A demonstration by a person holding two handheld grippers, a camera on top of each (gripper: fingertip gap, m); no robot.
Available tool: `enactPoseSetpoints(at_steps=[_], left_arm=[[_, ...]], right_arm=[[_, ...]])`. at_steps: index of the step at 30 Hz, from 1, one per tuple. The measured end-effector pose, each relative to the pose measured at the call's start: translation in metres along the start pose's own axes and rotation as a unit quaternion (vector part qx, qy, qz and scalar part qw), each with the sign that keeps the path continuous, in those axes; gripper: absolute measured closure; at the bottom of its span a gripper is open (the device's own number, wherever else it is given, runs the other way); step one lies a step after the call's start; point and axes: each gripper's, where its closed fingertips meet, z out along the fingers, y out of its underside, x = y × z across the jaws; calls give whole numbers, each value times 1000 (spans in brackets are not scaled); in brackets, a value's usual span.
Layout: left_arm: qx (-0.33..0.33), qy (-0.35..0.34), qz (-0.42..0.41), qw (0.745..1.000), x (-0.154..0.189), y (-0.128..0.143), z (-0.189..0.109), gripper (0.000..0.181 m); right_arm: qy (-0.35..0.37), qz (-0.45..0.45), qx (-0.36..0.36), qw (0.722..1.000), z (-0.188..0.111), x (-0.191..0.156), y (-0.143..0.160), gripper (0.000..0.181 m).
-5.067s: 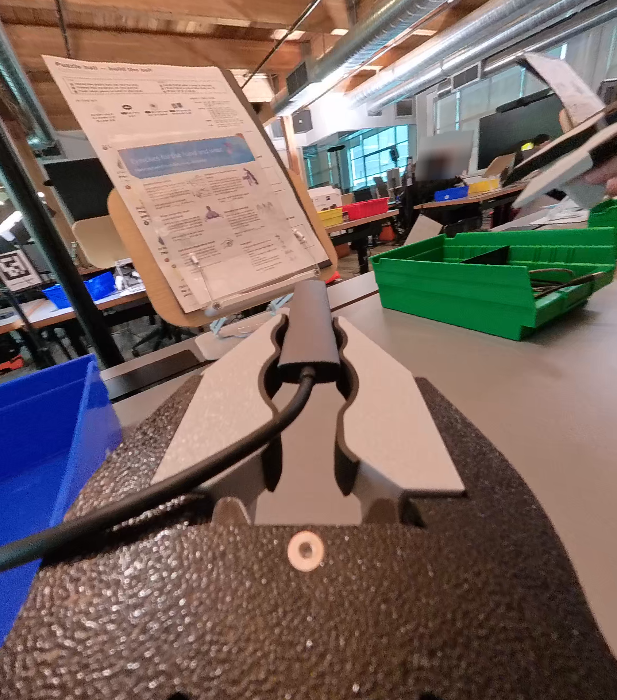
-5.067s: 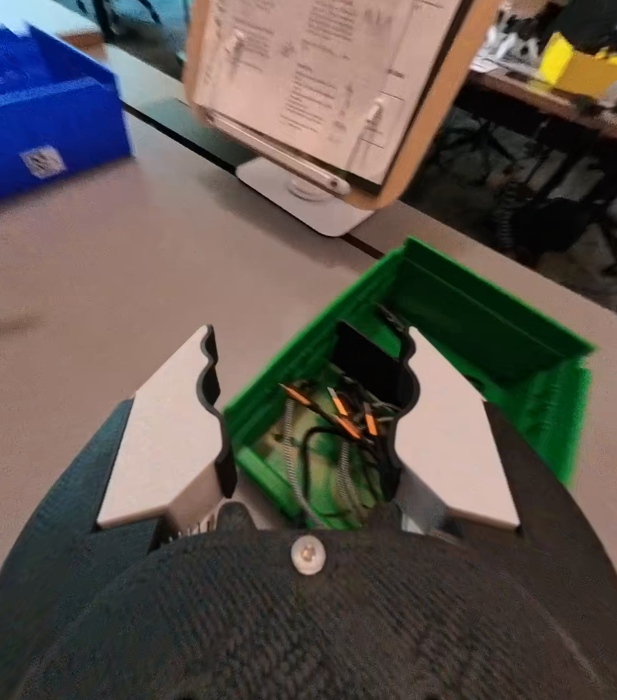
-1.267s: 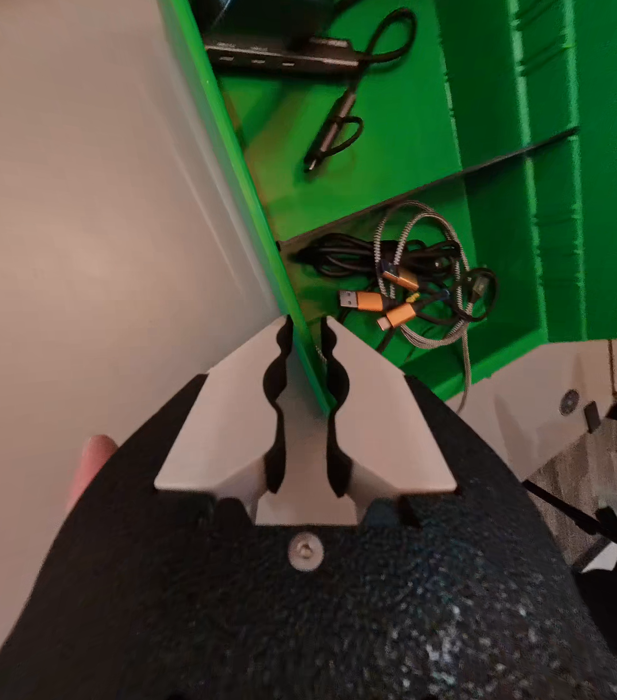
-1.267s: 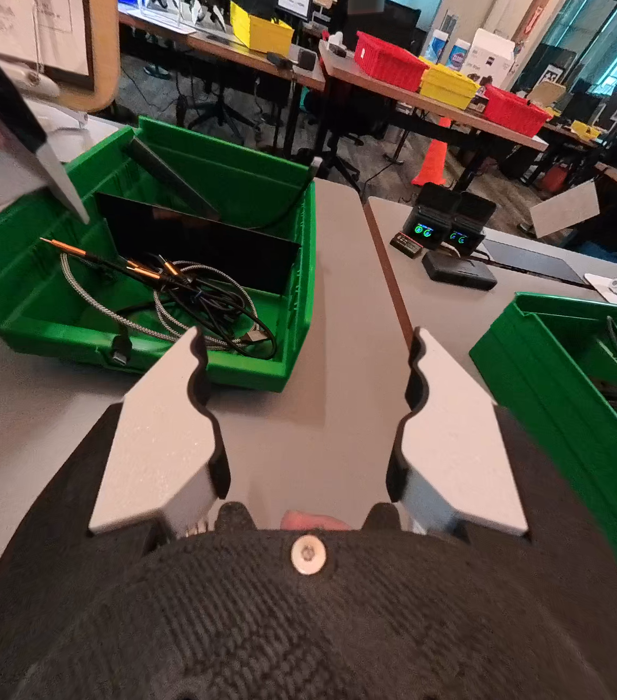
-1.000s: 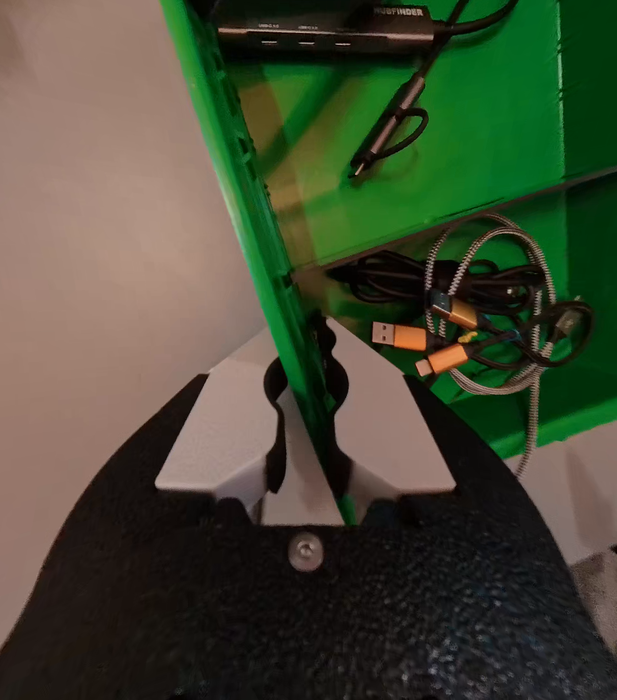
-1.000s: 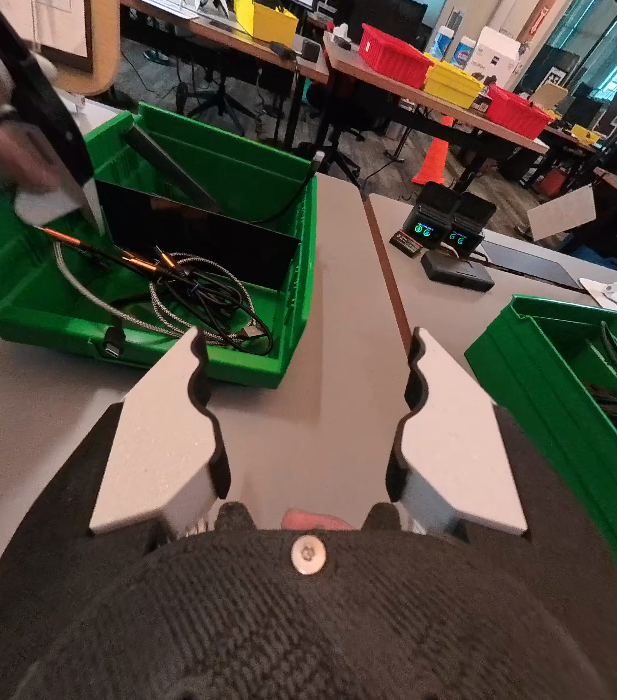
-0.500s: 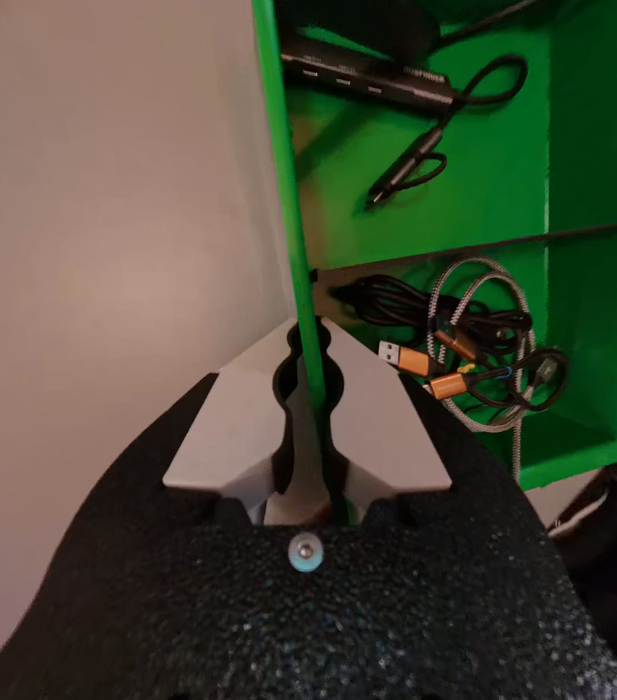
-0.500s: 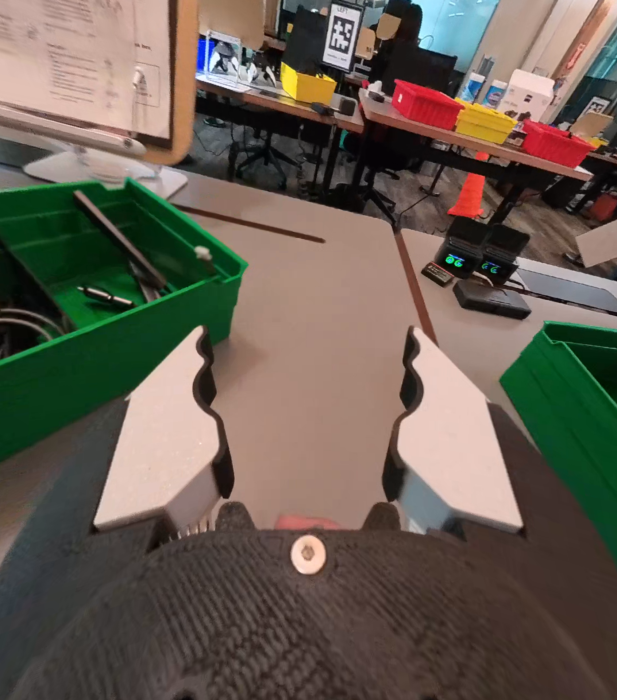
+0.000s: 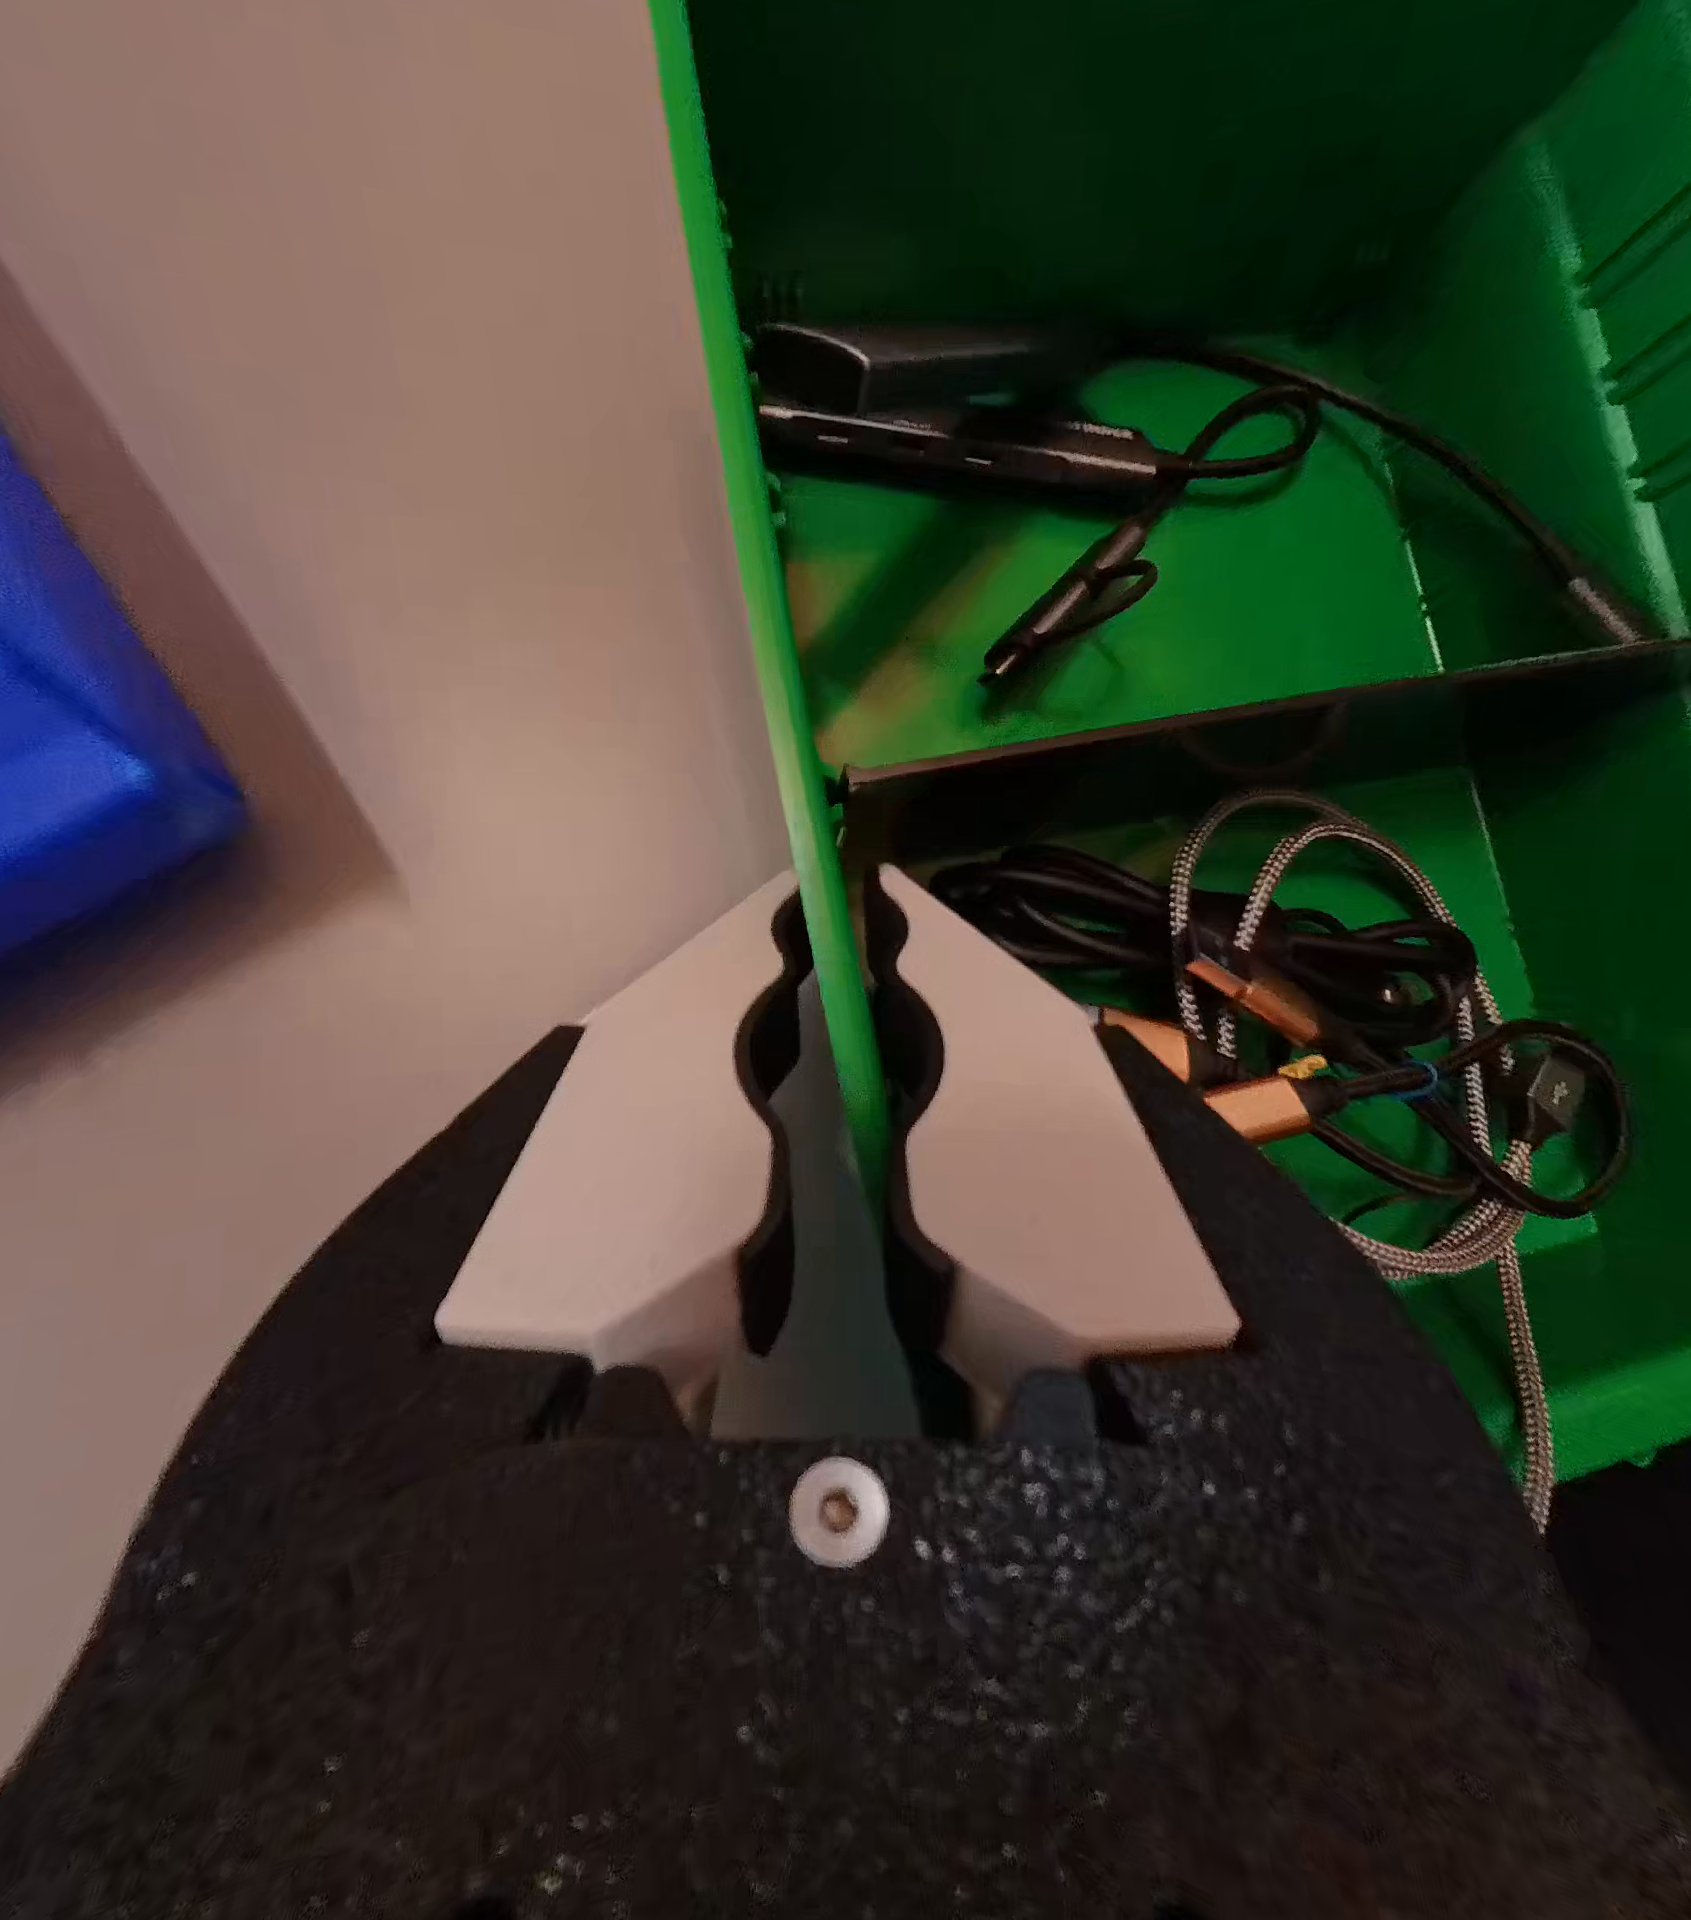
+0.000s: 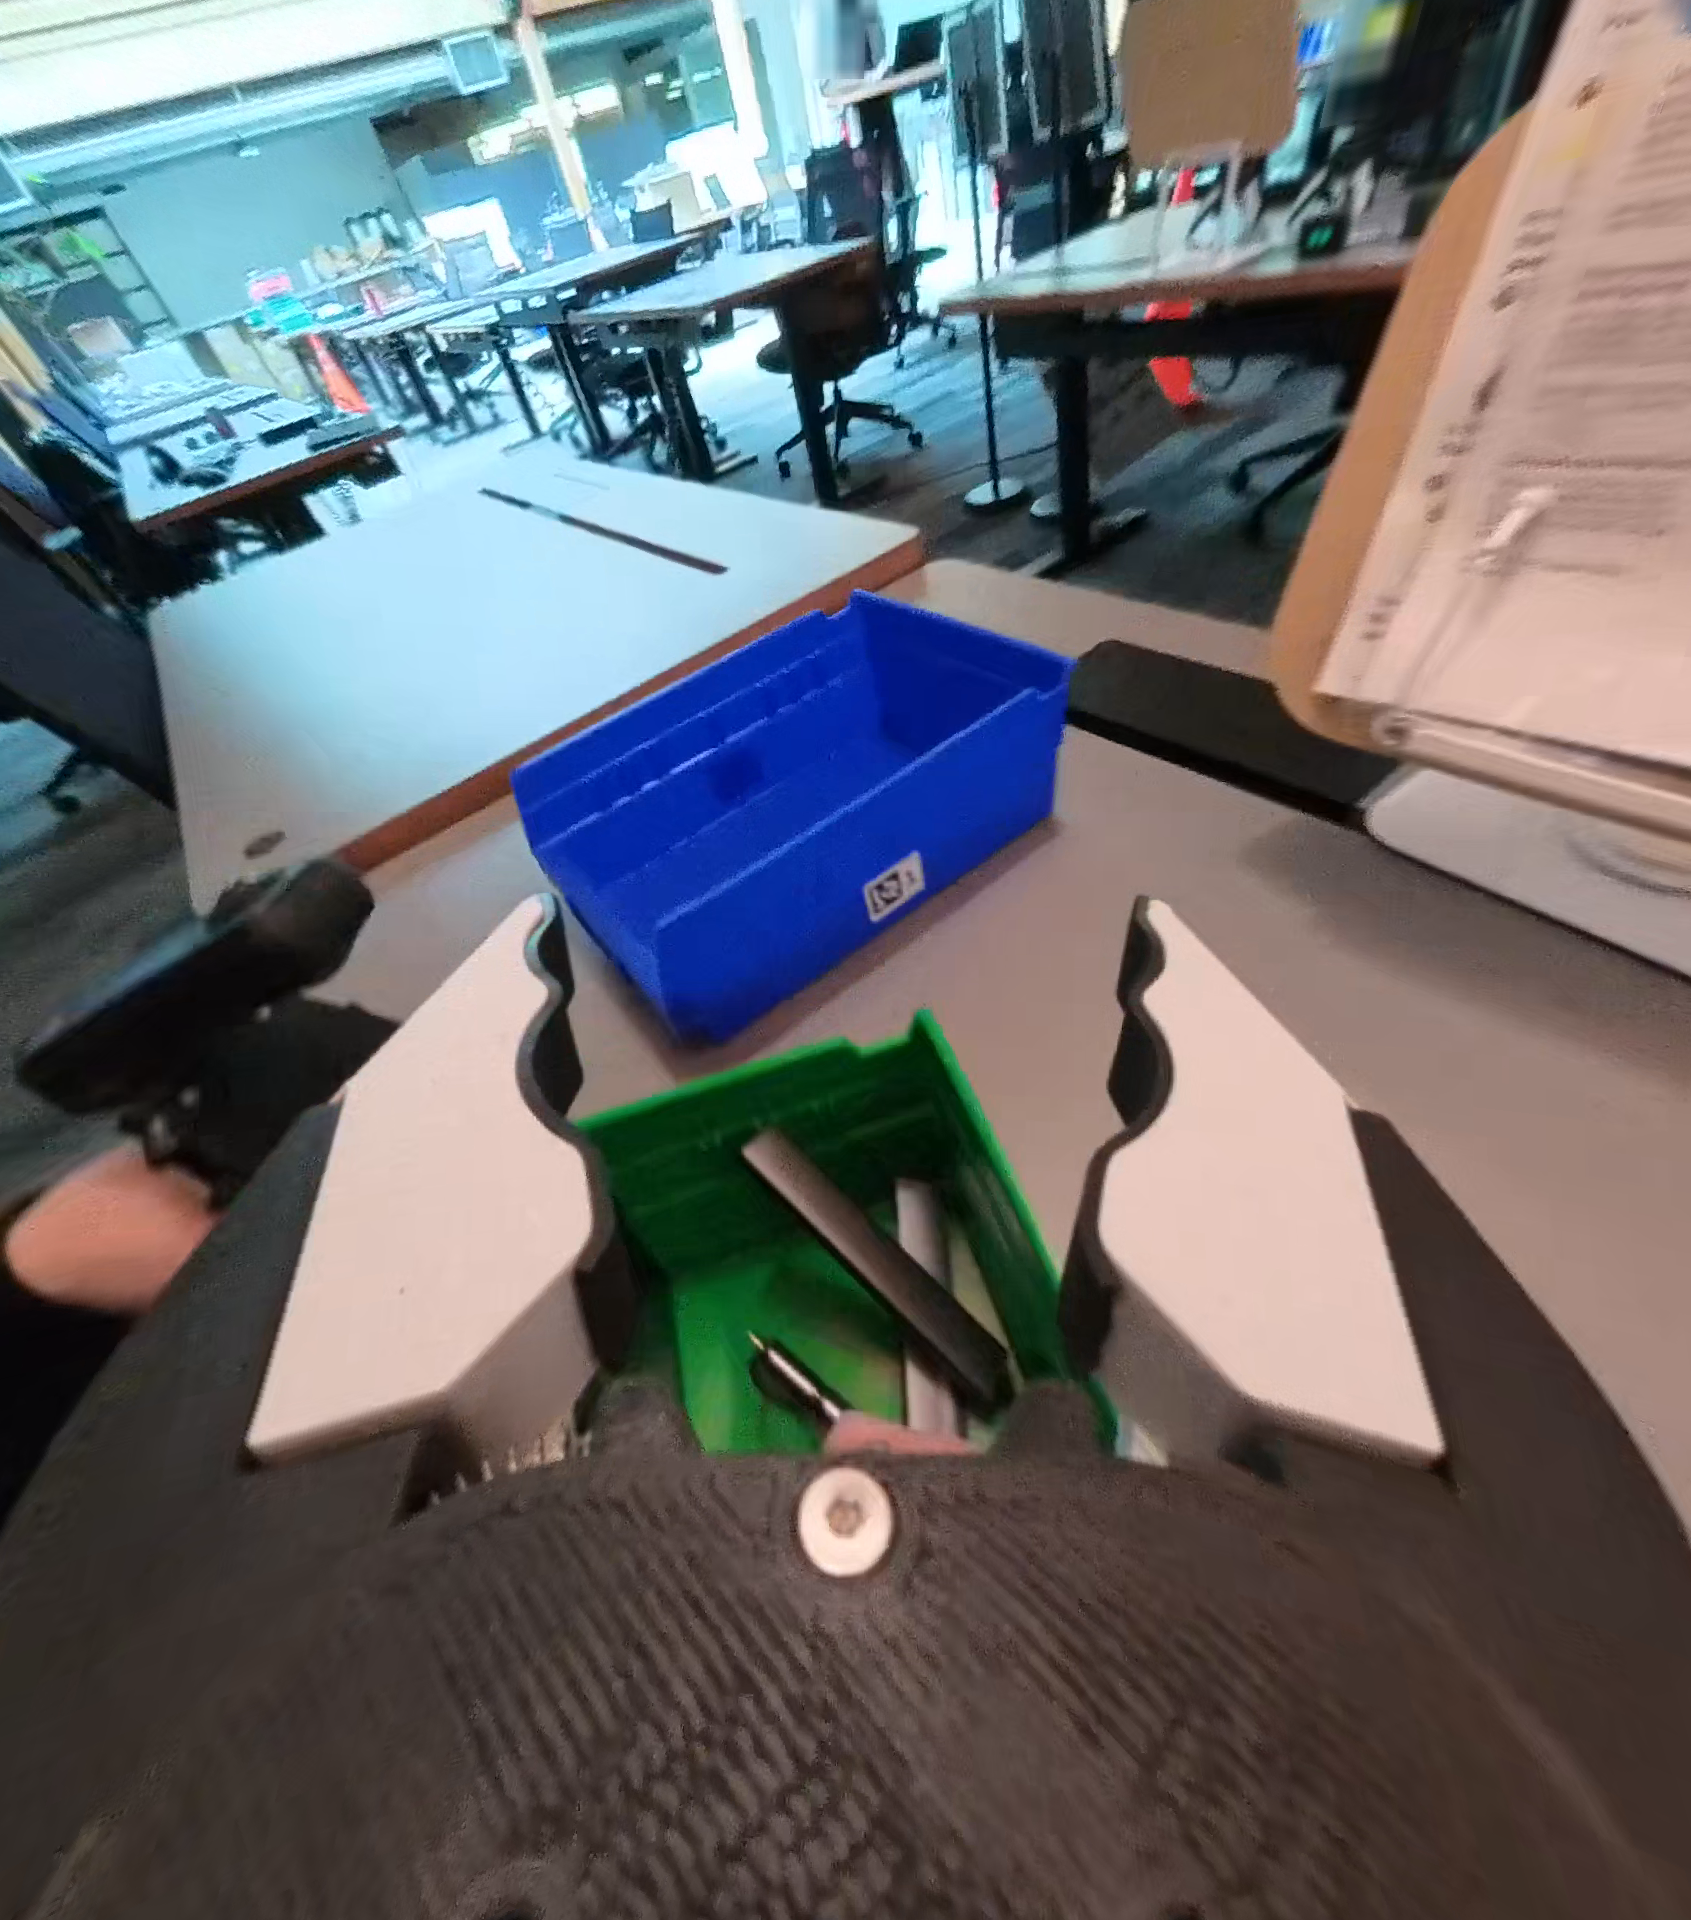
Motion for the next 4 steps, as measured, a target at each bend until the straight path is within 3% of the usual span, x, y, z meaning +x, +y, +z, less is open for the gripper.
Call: enactPoseSetpoints(at_steps=[1, 4], left_arm=[[9, 0, -3, 1000, -1, 2, -2, 174], [15, -3, 5, 1000, -3, 3, -5, 173]], right_arm=[[-11, 22, -19, 1000, 33, -6, -4, 81], [-1, 54, -80, 995, 122, -9, -1, 79]])
